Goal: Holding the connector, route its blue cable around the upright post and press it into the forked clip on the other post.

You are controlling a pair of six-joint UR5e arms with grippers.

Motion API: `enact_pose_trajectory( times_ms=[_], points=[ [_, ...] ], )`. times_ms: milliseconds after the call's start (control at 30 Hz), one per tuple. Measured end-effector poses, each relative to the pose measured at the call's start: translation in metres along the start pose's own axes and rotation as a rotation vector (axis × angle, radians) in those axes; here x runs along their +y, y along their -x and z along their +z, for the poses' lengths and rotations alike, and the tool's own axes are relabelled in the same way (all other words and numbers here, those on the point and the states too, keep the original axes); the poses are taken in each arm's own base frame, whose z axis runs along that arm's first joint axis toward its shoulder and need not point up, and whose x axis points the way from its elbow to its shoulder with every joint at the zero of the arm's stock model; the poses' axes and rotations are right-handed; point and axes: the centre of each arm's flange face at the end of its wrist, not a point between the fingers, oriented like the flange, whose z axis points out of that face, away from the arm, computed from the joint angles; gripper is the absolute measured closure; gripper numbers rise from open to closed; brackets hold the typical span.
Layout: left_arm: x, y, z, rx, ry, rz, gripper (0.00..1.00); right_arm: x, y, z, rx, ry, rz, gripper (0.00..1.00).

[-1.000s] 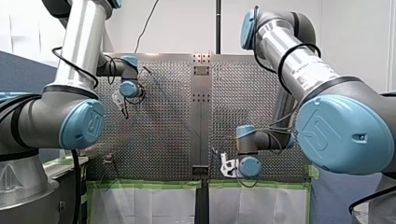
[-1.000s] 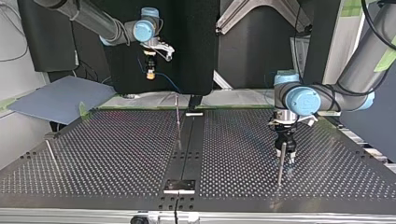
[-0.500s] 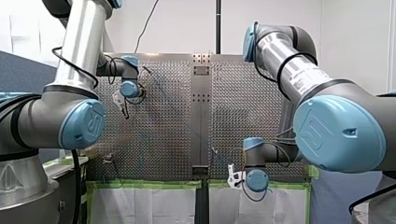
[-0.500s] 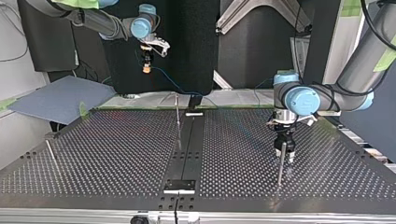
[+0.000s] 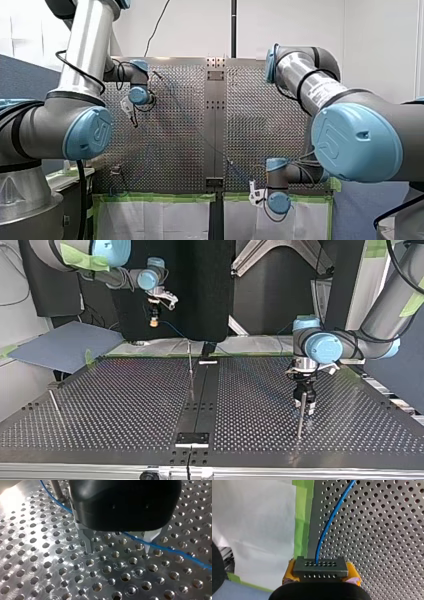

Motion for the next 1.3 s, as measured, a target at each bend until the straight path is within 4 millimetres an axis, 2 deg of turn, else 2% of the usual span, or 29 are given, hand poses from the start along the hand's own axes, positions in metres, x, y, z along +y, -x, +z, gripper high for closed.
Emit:
enact_pose_trajectory(
  times_ms=[133,300,700,933,1100,1300],
  points=[
    [0.001,0.0,0.0,-0.002,0.003,0.0,0.0,-0.001,0.01,0.01,0.02,-0.016,0.002,1.0],
    [0.002,0.001,0.0,-0.003,0.006,0.0,0.0,0.0,0.028,0.01,0.017,-0.018,-0.002,1.0],
    [0.003,0.001,0.001,-0.004,0.008,0.0,0.0,0.001,0.084,-0.002,-0.056,-0.027,-0.062,1.0],
    [0.004,0.002,0.001,-0.006,0.009,0.001,0.0,-0.003,0.118,-0.018,-0.116,-0.081,-0.122,1.0],
    [0.005,0.002,0.002,-0.007,0.011,0.001,0.0,-0.009,0.11,-0.019,-0.128,-0.114,-0.139,1.0],
    [0.005,0.003,0.002,-0.007,0.011,-0.001,0.0,-0.011,0.088,-0.016,-0.133,-0.125,-0.141,1.0]
  ],
)
